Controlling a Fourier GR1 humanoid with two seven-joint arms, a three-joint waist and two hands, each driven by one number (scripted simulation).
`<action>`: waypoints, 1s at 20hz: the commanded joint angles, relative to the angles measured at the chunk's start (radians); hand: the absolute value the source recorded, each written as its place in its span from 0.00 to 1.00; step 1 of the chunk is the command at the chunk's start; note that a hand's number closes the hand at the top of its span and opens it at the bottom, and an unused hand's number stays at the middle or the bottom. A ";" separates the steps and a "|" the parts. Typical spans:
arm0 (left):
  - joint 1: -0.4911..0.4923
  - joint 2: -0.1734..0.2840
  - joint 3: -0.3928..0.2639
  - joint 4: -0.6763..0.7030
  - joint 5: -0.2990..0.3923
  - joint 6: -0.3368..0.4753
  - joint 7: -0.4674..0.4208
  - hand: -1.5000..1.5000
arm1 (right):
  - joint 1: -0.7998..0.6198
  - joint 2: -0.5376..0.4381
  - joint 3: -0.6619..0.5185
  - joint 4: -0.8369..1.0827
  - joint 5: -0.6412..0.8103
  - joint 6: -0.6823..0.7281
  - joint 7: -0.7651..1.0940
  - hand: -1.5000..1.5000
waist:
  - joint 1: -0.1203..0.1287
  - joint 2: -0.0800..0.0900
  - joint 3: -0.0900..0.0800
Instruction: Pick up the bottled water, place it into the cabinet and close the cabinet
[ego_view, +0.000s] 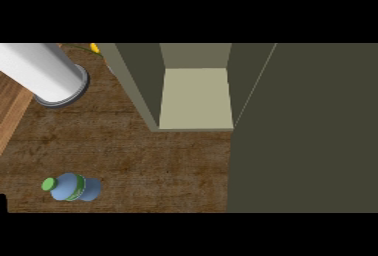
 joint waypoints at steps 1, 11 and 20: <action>0.101 0.005 -0.115 -0.102 -0.137 0.057 -0.061 0.00 | 0.130 -0.002 -0.009 -0.152 -0.054 0.024 0.005 0.00 | -0.004 -0.004 0.000; 0.115 0.035 -0.152 -0.027 -0.085 0.138 -0.145 0.00 | 0.254 0.006 0.020 -0.195 -0.042 0.072 -0.063 0.00 | -0.007 0.002 -0.002; 0.051 0.023 0.052 0.104 0.183 0.090 -0.195 0.00 | 0.362 -0.029 -0.021 -0.233 -0.101 0.124 -0.129 0.00 | -0.005 0.001 -0.004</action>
